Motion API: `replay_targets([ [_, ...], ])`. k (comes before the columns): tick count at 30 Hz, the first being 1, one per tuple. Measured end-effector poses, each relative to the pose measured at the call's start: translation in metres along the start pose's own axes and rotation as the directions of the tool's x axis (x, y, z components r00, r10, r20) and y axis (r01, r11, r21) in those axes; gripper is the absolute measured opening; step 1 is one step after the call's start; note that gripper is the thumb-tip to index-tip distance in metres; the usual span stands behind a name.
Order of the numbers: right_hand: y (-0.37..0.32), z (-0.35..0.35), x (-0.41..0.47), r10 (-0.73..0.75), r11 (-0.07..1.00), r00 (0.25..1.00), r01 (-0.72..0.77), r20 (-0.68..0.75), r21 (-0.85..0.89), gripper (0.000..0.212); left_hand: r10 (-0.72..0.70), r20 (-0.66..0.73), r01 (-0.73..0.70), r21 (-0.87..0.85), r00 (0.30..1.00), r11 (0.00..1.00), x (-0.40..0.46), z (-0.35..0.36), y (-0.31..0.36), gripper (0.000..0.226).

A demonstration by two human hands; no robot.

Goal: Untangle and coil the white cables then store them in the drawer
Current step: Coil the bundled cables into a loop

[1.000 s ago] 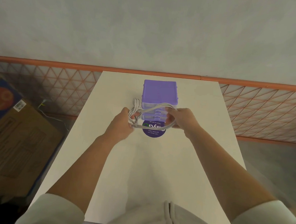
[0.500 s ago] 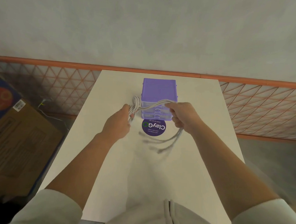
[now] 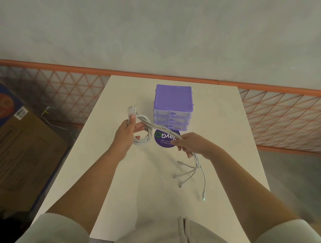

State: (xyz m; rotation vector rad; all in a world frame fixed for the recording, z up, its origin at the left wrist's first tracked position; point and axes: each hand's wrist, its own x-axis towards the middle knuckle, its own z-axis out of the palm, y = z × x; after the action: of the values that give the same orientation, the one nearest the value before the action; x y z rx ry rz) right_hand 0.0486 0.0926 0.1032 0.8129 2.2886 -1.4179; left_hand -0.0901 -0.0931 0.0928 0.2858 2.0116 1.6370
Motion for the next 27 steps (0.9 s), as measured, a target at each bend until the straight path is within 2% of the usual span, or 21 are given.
replay_targets([
  [2,-0.002,0.005,0.0,0.001,0.999,0.999,0.001,0.053,-0.038,0.032,-0.01,-0.007,0.009,-0.039,1.0,0.999,-0.003,0.003,0.004,0.044],
  [4,-0.009,0.013,-0.002,-0.047,0.999,0.996,0.046,0.073,0.014,0.033,0.01,0.009,-0.01,-0.027,1.0,1.0,-0.005,0.009,0.007,0.049],
  [6,-0.021,0.02,-0.001,-0.097,0.984,0.995,0.099,-0.021,0.149,0.042,0.026,0.023,-0.026,-0.011,0.999,1.0,-0.008,0.017,0.01,0.051],
  [8,-0.033,0.026,0.002,-0.077,0.973,0.981,0.114,-0.179,0.201,0.053,0.037,0.014,-0.037,-0.001,0.999,0.999,-0.009,0.024,0.011,0.051],
  [10,-0.039,0.03,0.005,-0.066,0.991,0.954,0.096,-0.292,0.089,0.053,0.033,-0.052,-0.033,-0.011,0.998,0.999,-0.01,0.03,0.014,0.047],
  [13,-0.043,0.035,0.002,-0.136,0.989,0.921,0.108,-0.364,-0.097,0.045,0.048,-0.103,-0.049,0.001,0.993,0.999,-0.009,0.033,0.016,0.048],
  [16,-0.045,0.043,-0.005,-0.199,0.976,0.91,0.151,-0.363,-0.157,0.04,0.092,-0.147,-0.092,0.009,0.985,0.996,-0.007,0.032,0.017,0.044],
  [21,-0.035,0.034,-0.01,-0.247,0.967,0.922,0.216,-0.298,-0.133,0.034,0.073,-0.197,-0.076,-0.009,0.978,0.997,-0.001,0.022,0.017,0.046],
  [24,-0.025,0.026,-0.01,-0.245,0.966,0.946,0.22,-0.212,-0.134,0.022,0.044,-0.167,-0.054,-0.059,0.985,0.997,0.001,0.015,0.02,0.045],
  [27,-0.018,0.024,-0.007,-0.231,0.955,0.945,0.175,-0.231,-0.238,0.014,0.011,-0.086,-0.021,-0.116,0.996,0.993,-0.001,0.016,0.021,0.046],
])
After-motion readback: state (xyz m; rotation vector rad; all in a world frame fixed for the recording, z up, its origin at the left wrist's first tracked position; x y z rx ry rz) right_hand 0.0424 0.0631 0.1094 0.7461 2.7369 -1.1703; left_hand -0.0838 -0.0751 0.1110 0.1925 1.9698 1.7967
